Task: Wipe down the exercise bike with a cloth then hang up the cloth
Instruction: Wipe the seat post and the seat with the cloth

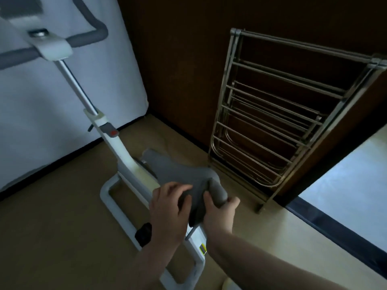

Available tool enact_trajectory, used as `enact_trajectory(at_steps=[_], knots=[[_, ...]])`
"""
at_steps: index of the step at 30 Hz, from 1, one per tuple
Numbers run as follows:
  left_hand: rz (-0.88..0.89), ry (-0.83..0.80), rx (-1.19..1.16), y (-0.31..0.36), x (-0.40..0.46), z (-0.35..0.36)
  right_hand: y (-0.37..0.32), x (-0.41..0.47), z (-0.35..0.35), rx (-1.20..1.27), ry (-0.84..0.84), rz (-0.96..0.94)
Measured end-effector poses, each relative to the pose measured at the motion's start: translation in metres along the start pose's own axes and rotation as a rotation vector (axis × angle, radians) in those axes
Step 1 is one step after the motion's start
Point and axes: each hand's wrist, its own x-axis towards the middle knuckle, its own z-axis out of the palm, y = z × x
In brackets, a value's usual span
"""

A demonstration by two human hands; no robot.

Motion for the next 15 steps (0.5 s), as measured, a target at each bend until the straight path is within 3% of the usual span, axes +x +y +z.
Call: enact_trajectory(at_steps=[5,9,11,15], knots=[[-0.171,0.168,-0.064,0.015,-0.009,0.021,-0.039,0.062,-0.005,-0.191,-0.179,-0.057],[-0.160,0.269,-0.077,0.018,-0.018,0.029,-0.031,0.063,-0.028,-0.449,-0.323,-0.335],[-0.142,0.285,-0.071,0.020,-0.018,0.029,-0.036,0.075,-0.032,-0.567,-0.396,-0.443],[-0.130,0.216,-0.032,0.015,-0.017,0.024,-0.059,0.094,-0.017,-0.784,-0.440,-0.478]])
